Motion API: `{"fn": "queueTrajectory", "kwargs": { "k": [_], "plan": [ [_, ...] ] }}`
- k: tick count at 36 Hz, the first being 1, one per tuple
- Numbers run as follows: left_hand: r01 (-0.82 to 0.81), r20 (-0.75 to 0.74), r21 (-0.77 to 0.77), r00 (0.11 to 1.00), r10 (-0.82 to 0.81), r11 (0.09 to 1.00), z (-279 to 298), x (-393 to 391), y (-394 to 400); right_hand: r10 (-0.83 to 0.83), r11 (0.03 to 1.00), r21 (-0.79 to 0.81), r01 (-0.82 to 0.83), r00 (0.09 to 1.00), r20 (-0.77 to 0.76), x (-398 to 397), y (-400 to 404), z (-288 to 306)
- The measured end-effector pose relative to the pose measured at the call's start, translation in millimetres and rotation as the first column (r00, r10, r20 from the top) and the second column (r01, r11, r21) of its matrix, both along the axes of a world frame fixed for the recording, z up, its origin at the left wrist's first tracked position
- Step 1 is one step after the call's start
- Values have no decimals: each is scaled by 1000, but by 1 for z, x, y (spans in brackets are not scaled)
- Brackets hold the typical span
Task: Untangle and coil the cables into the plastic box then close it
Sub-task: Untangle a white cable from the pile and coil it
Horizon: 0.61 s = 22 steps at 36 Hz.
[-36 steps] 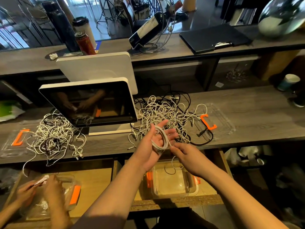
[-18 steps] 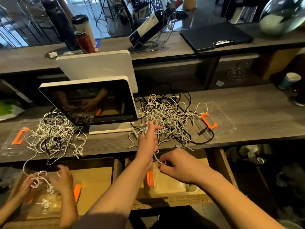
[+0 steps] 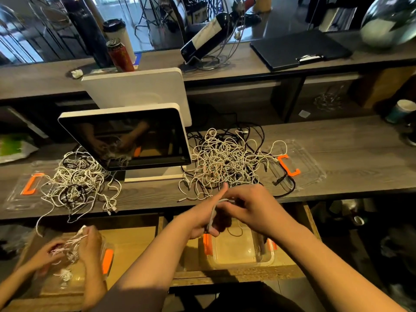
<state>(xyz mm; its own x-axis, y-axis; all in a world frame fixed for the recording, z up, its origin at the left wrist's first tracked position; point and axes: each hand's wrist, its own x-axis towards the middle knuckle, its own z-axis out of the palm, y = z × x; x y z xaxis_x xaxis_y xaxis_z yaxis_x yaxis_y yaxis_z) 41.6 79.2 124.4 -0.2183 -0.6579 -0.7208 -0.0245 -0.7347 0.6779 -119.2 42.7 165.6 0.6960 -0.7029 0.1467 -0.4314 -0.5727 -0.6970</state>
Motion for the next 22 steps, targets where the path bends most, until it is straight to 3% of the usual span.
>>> {"fn": "queueTrajectory", "kwargs": {
  "k": [5, 8, 11, 13, 18, 20, 22],
  "plan": [
    [142, -339, 58, 934, -114, 988, 8, 1, -1, -153, 988, -3, 153, 988, -16, -13, -16, -3],
    [248, -424, -4, 877, -226, 969, 14, 4, -3, -201, 973, 112, 202, 979, -22, -23, -24, -8],
    [339, -423, -101, 836, -349, 935, 19, 7, -2, -157, 929, 346, 129, 986, 55, -32, -29, -8],
    [335, -409, -98, 845, -345, 937, 20, 9, 0, -123, 882, 467, 57, 986, 112, -37, -31, -7],
    [152, -264, -117, 948, -178, 981, 22, 4, -3, -152, 826, 559, 71, 983, 100, -39, -28, -13],
    [55, -289, -122, 953, -88, 991, 24, 1, -5, -192, 796, 598, 95, 976, 100, -34, -21, -17],
    [27, -223, -161, 973, -62, 987, 25, -1, -7, -220, 760, 641, 108, 971, 97, -28, -15, -19]
  ]
}}
